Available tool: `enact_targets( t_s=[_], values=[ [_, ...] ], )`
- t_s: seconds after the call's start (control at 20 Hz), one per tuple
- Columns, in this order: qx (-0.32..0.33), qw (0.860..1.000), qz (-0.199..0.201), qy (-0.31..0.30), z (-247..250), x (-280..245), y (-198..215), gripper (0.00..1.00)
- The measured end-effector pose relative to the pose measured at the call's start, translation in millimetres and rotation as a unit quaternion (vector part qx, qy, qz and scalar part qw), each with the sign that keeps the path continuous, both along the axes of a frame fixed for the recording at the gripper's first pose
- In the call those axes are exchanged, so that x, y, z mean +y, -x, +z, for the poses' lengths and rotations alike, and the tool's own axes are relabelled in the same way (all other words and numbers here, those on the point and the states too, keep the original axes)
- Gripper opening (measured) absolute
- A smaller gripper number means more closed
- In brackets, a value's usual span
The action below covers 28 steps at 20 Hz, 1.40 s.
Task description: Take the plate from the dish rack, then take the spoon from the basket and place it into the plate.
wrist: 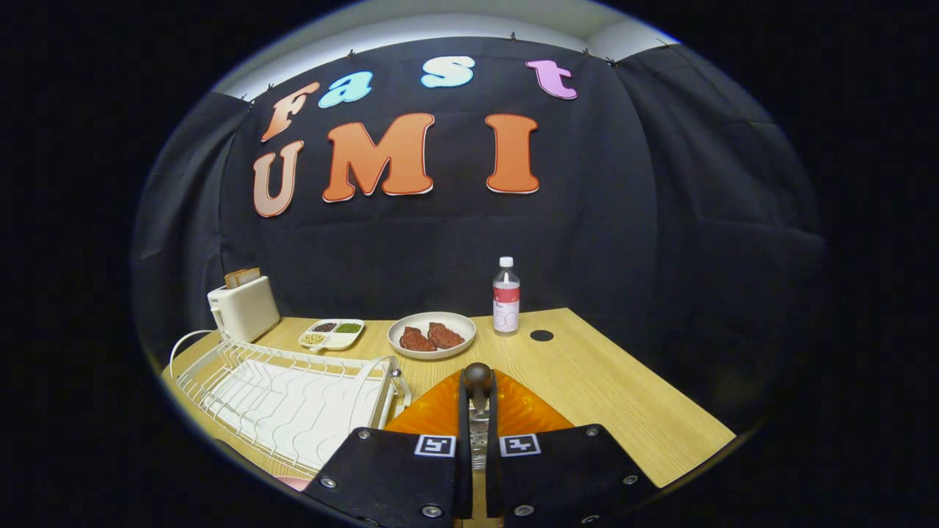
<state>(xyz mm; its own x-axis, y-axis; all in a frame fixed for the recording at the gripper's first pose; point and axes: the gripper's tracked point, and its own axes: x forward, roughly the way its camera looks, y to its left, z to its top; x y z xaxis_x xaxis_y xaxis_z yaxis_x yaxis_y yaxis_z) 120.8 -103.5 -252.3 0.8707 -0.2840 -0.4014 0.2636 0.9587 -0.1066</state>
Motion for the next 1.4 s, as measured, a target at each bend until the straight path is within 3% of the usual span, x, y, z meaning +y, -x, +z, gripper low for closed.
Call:
enact_targets(
  t_s=[0.35,0.75,0.95,1.4],
  values=[
    [-0.025,0.999,0.028,0.009,51.9,21.1,9.3,0.07],
    [-0.034,0.993,0.113,-0.02,85.3,78.7,52.7,0.07],
    [-0.025,0.985,0.155,-0.067,82.1,105.6,75.3,0.07],
    [0.003,0.972,0.216,-0.087,57.2,143.1,122.4,0.07]
  ],
)
